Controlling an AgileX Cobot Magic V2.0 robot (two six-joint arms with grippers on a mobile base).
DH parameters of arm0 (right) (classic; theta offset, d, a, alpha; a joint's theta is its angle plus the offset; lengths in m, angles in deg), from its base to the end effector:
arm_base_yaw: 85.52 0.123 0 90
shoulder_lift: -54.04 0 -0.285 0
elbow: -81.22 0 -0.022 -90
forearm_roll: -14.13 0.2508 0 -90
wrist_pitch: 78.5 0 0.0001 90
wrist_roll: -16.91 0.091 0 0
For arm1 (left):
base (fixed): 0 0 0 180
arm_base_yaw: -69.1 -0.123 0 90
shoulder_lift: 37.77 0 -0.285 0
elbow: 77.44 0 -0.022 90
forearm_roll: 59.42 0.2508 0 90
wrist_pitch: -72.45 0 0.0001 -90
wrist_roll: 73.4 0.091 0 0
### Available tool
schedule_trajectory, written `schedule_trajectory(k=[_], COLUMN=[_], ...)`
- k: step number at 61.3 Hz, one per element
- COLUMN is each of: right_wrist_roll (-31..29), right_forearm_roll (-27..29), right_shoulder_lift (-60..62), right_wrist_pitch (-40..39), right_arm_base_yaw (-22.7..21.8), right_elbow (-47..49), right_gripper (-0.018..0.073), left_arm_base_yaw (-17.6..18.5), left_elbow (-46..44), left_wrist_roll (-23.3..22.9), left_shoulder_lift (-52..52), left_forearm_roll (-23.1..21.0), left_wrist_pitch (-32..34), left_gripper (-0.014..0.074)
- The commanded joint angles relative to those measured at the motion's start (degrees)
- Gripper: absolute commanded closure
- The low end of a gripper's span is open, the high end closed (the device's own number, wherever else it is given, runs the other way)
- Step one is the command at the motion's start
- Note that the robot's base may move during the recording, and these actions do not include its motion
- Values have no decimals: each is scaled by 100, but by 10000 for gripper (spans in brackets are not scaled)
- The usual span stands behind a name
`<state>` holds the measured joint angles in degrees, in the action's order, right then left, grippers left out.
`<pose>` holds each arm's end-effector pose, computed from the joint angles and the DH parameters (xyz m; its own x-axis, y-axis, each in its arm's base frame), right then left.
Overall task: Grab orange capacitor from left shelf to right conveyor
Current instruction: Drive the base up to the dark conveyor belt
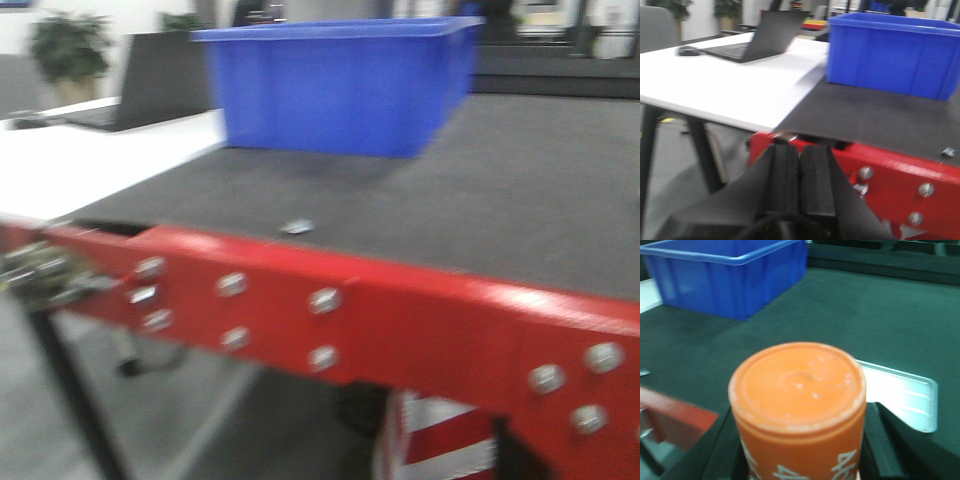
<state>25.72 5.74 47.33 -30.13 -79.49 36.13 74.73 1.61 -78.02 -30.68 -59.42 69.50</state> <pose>-0.0094 -0.0110 0.3131 -0.1700 0.0381 -0.9847 0.0120 0.9993 0.0366 0.0566 -0.0056 0.1984 0.0079 -0.0817 -0.9966 0.0991 0.9918 -0.0805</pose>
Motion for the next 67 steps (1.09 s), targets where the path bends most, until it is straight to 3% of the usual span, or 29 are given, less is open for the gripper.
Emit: schedule_trajectory(k=[1, 67], right_wrist_roll=[-49, -49], right_forearm_roll=[-88, -88], right_shoulder_lift=[-47, -47], right_wrist_pitch=[-510, -510], right_arm_base_yaw=[-29, -29], right_elbow=[147, 147], right_gripper=[487, 487], left_arm_base_yaw=[24, 24], left_elbow=[-39, -39], left_wrist_roll=[-8, -8], left_shoulder_lift=[-111, -111], left_forearm_roll=[0, 0], left_wrist_pitch=[513, 513], left_gripper=[701, 701])
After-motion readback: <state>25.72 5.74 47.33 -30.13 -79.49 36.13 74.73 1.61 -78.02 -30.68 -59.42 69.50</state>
